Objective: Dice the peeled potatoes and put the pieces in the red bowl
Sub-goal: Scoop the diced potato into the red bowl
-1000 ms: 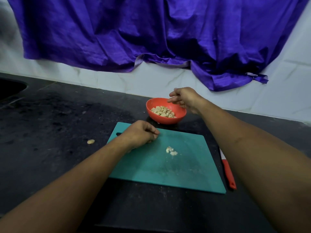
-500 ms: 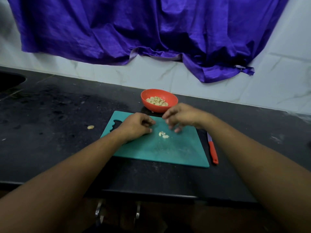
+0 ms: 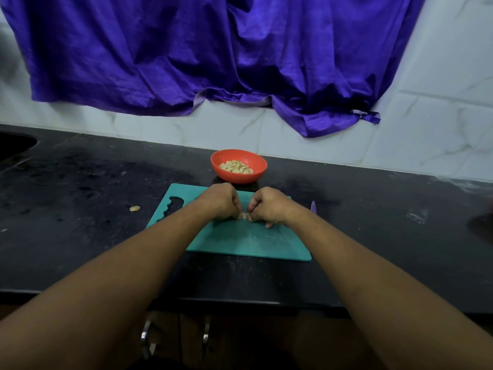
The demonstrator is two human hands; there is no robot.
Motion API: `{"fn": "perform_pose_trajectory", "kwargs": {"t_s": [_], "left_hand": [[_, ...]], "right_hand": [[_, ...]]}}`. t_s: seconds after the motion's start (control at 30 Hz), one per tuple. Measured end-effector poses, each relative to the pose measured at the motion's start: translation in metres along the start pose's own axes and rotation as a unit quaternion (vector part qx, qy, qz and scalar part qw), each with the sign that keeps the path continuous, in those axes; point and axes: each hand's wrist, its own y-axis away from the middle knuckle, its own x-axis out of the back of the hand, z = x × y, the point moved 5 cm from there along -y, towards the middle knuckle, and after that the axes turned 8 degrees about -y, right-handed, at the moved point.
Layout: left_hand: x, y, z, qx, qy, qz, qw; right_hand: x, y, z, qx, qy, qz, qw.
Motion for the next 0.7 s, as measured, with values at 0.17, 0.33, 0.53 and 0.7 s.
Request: {"fn": "perform_pose_trajectory", "kwargs": {"t_s": [0.17, 0.33, 0.53, 0.7], "left_hand": [[-0.002, -0.003, 0.005, 0.009, 0.006, -0.014, 1.0], [-0.004, -0.006, 0.007, 0.03, 0.019, -0.033, 0.999], [-0.004, -0.004, 0.008, 0.045, 0.037, -0.054, 0.997], [-0.002, 0.0, 0.007, 0.055, 0.084, -0.053, 0.994]], "right_hand": [[-0.002, -0.005, 0.0, -0.018, -0.011, 0.002, 1.0], [-0.004, -0.009, -0.004, -0.047, -0.007, 0.019, 0.999], [-0.006, -0.012, -0.018, -0.078, 0.033, 0.022, 0.996], [-0.008, -0.008, -0.021, -0.073, 0.043, -0.007, 0.996]]}}
